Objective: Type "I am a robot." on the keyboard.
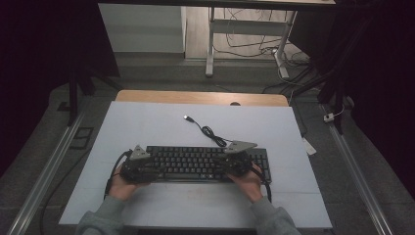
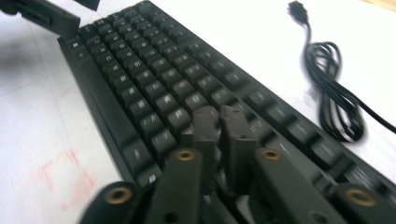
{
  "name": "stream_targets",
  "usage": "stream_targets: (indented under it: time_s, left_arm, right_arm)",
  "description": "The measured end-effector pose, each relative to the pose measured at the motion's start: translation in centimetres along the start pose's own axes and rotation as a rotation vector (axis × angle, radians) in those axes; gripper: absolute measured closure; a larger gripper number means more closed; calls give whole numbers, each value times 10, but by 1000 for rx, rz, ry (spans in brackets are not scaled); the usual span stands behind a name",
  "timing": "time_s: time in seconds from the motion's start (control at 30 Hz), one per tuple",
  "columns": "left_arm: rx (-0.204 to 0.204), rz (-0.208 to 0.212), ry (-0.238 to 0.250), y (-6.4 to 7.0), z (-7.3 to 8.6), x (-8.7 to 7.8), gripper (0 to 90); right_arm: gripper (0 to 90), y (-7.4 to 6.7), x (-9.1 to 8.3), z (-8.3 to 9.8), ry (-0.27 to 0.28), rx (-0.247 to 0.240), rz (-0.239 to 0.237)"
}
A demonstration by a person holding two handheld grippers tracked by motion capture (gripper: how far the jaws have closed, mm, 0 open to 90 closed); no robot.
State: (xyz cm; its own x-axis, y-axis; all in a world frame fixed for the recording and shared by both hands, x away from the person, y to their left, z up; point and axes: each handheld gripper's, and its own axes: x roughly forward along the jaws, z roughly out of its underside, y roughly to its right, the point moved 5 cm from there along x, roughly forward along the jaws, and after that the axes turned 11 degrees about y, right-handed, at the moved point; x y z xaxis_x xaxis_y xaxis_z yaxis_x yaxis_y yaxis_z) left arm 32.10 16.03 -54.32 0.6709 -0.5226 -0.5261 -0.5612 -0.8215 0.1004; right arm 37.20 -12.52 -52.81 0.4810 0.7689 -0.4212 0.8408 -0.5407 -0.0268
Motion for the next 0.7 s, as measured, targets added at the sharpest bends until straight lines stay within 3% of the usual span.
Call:
stream_targets:
  time_s: [0.17, 0.3, 0.43, 0.7]
  left_arm:
    - [-22, 2, 3, -2, 0, 0, 371]
    - [-45, 5, 8, -4, 0, 0, 374]
    - [-50, 3, 9, -4, -1, 0, 378]
    - [-55, 4, 11, -4, -1, 0, 394]
  right_arm:
    - [603, 3, -19, 9, 10, -15, 37]
    - [524, 1, -30, 15, 12, -36, 48]
    - [488, 1, -32, 15, 34, -43, 45]
    - [482, 1, -28, 16, 24, -50, 39]
